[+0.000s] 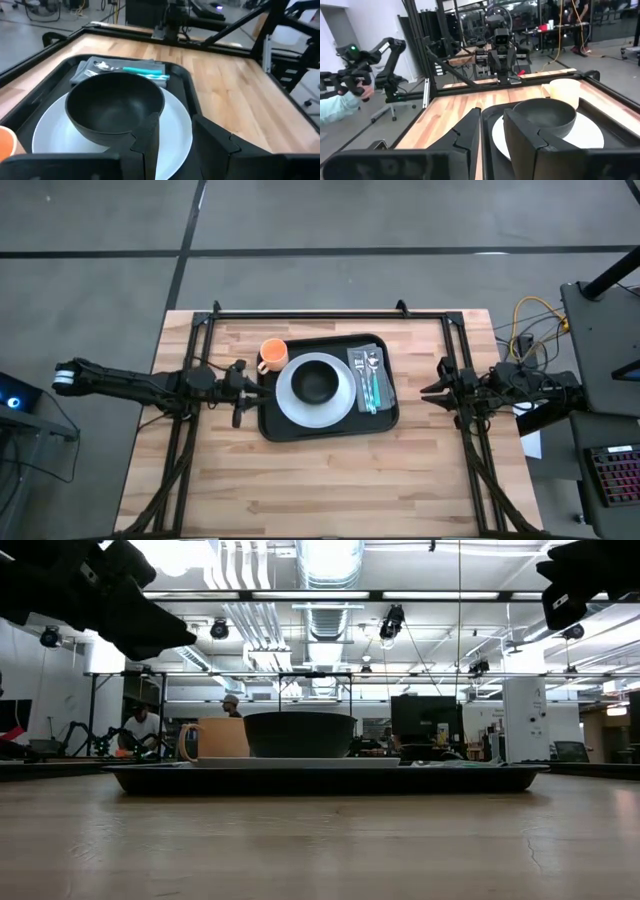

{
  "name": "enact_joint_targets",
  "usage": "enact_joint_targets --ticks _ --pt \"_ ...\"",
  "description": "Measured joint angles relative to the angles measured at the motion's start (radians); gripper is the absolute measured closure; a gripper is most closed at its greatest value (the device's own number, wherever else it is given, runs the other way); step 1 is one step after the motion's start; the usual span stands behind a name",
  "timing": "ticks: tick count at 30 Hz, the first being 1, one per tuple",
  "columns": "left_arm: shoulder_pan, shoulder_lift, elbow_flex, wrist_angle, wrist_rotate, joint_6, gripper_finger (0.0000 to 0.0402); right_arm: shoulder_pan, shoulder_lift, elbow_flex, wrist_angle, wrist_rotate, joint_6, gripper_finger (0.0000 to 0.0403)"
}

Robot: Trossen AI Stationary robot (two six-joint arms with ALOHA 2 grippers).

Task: Set up tray
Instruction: Return to Home Position

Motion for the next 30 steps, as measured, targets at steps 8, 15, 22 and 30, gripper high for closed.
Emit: enact_joint_targets --ticks 8,15,22,30 --pt "0.0 -0.14 -0.077 0.014 0.029 -0.019 0.0304 0.0 -0.019 0.0 0.001 -0.018 -0.031 0.033" --pt "0.0 -0.278 -0.164 0.019 0.051 -0.043 0.0304 0.0 -0.02 -0.004 0.071 -0.02 -0.055 0.0321" --pt "0.0 -0.409 -0.236 0.022 0.053 -0.061 0.0304 0.0 -0.02 -0.004 0.073 -0.02 -0.06 0.0316" --pt "0.0 -0.516 -0.258 -0.01 0.027 -0.07 0.0304 0.0 -0.021 -0.005 0.129 -0.219 -0.089 0.033"
